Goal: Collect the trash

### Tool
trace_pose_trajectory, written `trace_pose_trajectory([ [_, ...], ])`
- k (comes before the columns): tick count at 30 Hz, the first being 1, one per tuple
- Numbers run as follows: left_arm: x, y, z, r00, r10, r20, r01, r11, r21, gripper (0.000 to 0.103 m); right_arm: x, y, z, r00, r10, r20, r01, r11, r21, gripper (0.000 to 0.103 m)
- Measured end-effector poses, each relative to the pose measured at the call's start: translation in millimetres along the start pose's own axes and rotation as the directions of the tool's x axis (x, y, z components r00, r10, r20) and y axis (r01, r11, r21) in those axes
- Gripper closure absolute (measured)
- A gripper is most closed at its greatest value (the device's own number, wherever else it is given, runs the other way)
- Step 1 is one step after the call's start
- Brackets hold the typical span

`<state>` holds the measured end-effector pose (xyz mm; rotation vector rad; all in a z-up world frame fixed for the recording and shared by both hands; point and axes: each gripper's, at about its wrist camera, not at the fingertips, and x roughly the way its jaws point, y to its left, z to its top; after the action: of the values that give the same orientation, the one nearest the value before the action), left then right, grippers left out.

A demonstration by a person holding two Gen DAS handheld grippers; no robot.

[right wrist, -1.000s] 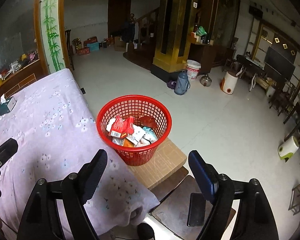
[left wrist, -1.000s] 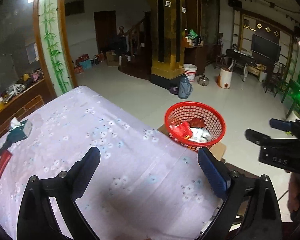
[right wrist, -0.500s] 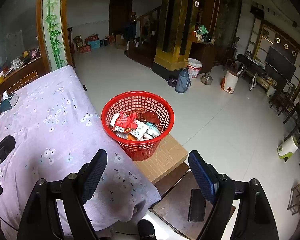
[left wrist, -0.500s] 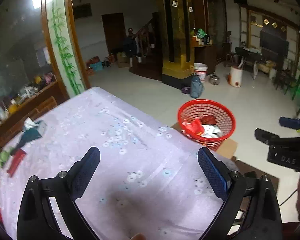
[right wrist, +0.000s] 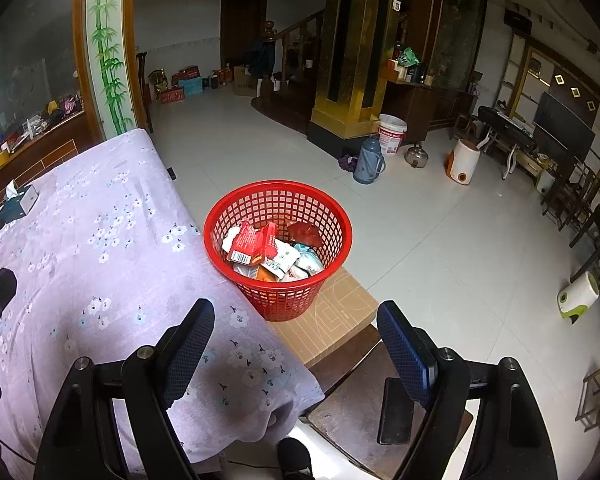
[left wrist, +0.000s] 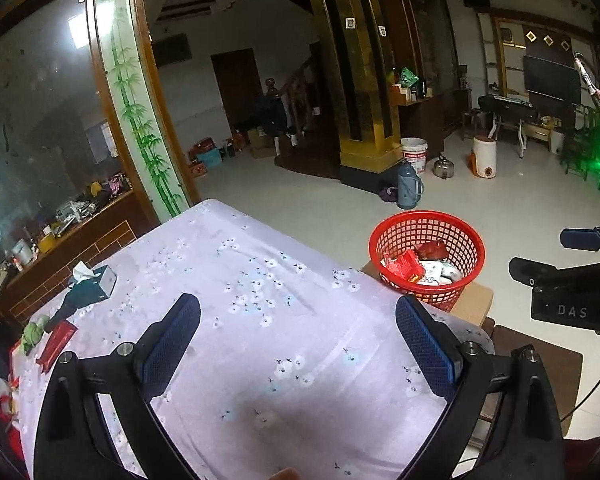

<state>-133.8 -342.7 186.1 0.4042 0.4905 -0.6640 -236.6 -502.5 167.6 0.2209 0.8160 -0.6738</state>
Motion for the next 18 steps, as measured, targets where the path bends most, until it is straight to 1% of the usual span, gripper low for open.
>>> trace_pose_trajectory([
  [2, 2.3, 0.6, -0.3, 1.0, -0.013, -0.011, 0.013, 1.0, -0.004, 0.005, -0.5, -0.4, 0.4, 1.0, -0.001, -0.001, 0.001, 1.0, -0.001, 0.016],
  [6, 4.9, 1.0, -2.2, 1.0, 0.002, -0.025, -0.002, 1.0, -0.004, 0.005, 1.7, -0.3, 0.7, 1.0, -0.001, -0.001, 0.001, 1.0, -0.005, 0.016],
  [10, 8.9, 5.6, -3.9, 0.999, -0.021, -0.048, 0.019, 0.999, -0.031, 0.006, 4.2, 1.4, 2.0, 1.0, 0.0, -0.001, 0.0, 1.0, -0.009, 0.016],
  [18, 11.1, 8.1, -5.4, 0.998, -0.02, -0.059, 0.017, 0.999, -0.048, 0.005, 9.1, 6.5, 5.7, 1.0, 0.0, -0.009, -0.001, 1.0, -0.022, 0.016],
])
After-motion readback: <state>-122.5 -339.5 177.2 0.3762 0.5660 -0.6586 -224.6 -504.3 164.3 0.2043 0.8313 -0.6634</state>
